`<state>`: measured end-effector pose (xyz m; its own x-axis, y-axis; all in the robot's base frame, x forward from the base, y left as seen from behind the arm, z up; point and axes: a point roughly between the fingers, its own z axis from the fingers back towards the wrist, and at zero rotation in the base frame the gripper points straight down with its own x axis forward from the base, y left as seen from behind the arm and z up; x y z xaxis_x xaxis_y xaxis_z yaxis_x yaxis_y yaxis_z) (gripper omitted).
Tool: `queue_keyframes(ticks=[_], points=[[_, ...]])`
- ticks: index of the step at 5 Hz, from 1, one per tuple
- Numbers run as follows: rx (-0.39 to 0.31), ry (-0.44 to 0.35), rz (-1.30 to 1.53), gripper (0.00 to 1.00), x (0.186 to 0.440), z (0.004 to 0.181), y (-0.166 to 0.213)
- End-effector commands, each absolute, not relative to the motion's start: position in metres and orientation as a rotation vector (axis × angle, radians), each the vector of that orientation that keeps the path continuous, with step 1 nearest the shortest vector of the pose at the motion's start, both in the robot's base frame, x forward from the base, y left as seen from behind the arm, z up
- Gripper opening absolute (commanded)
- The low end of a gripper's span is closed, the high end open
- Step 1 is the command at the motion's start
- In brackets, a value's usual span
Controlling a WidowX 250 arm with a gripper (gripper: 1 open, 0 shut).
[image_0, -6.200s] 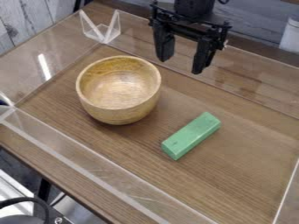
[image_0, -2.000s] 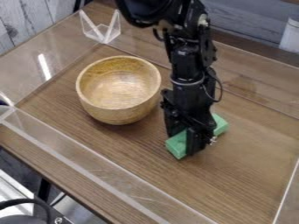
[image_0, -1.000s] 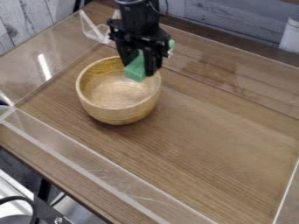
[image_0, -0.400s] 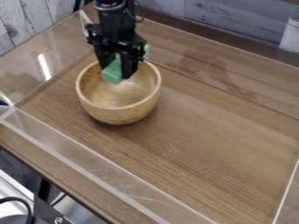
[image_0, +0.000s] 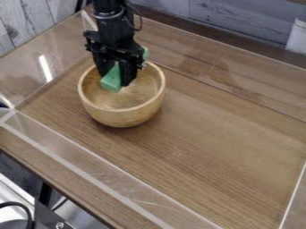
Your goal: Put the green block in the brown bowl
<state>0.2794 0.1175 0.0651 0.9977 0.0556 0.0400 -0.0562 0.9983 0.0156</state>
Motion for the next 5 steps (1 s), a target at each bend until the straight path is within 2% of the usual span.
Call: queue_keyframes(ticks=[1, 5], points=[[0.037, -0.06, 0.066, 0.0, 0.281, 0.069, 0.124], [0.037, -0.02, 0.08, 0.0, 0.279, 0.051, 0.127]])
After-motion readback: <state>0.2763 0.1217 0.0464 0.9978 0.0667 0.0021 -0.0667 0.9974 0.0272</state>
